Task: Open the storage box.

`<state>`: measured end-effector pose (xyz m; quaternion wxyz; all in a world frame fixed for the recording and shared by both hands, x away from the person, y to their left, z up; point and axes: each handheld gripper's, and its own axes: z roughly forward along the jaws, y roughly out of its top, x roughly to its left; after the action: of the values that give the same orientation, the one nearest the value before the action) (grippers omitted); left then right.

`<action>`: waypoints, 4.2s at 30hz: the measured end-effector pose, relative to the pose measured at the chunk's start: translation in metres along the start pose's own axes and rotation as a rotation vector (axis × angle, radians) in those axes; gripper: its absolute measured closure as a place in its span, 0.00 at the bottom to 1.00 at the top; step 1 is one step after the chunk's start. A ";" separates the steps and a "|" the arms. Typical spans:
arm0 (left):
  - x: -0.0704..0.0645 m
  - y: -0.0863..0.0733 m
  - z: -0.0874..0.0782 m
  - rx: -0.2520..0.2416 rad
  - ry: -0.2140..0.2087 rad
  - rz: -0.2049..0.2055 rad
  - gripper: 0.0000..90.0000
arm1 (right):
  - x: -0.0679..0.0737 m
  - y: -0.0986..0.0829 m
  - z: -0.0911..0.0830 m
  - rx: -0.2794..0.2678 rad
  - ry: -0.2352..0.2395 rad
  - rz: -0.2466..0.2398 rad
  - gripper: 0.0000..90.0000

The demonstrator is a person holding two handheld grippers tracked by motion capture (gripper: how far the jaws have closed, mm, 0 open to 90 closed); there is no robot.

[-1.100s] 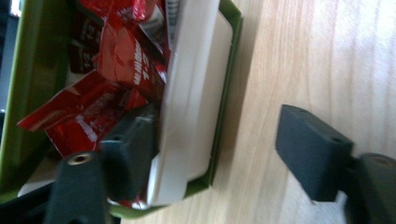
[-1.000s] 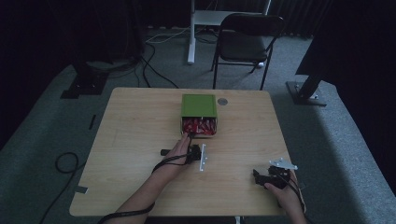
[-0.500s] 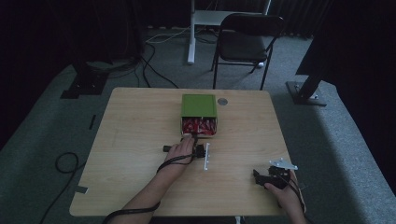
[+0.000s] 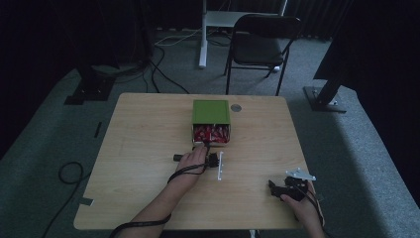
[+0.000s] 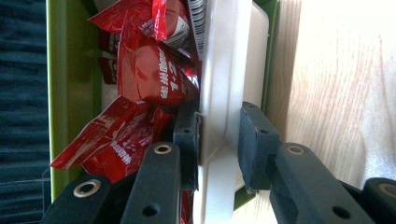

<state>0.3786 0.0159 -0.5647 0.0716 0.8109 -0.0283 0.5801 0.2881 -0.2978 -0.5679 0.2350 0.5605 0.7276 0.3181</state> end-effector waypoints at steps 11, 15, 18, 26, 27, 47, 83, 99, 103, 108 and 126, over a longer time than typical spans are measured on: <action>-0.003 0.001 -0.007 -0.004 0.001 0.004 0.80 | 0.000 0.000 0.000 0.000 0.000 0.000 0.12; -0.004 0.001 -0.010 -0.011 0.002 -0.002 0.80 | 0.000 0.000 0.000 0.000 0.000 0.000 0.12; -0.006 0.001 -0.013 -0.010 0.006 0.002 0.80 | 0.000 0.000 0.000 0.000 0.000 0.000 0.12; -0.008 0.003 -0.022 -0.001 0.003 0.010 0.81 | 0.000 0.000 0.000 0.000 0.000 0.001 0.12; -0.008 0.003 -0.023 -0.004 0.001 0.009 0.81 | 0.000 0.000 0.000 0.000 0.000 0.001 0.12; -0.014 0.006 -0.042 -0.010 -0.012 0.017 0.81 | 0.000 0.000 0.000 0.000 0.000 0.001 0.12; -0.029 0.012 -0.076 -0.034 -0.023 0.044 0.81 | 0.000 0.000 0.000 0.000 0.000 0.000 0.12; -0.035 0.013 -0.090 -0.044 -0.033 0.054 0.81 | 0.000 0.000 0.000 0.000 0.000 0.001 0.12; -0.035 0.013 -0.091 -0.044 -0.036 0.048 0.81 | 0.000 0.000 0.000 0.000 0.000 0.000 0.12; -0.033 0.012 -0.092 -0.053 -0.056 0.003 0.80 | 0.000 0.000 0.000 0.001 0.000 0.001 0.12; -0.024 -0.008 -0.106 -0.150 -0.208 -0.158 0.56 | 0.000 0.001 0.001 0.001 -0.002 0.004 0.12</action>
<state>0.2728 0.0381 -0.5548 0.1741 0.8587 -0.0148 0.4817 0.2888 -0.2976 -0.5678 0.2349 0.5623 0.7264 0.3178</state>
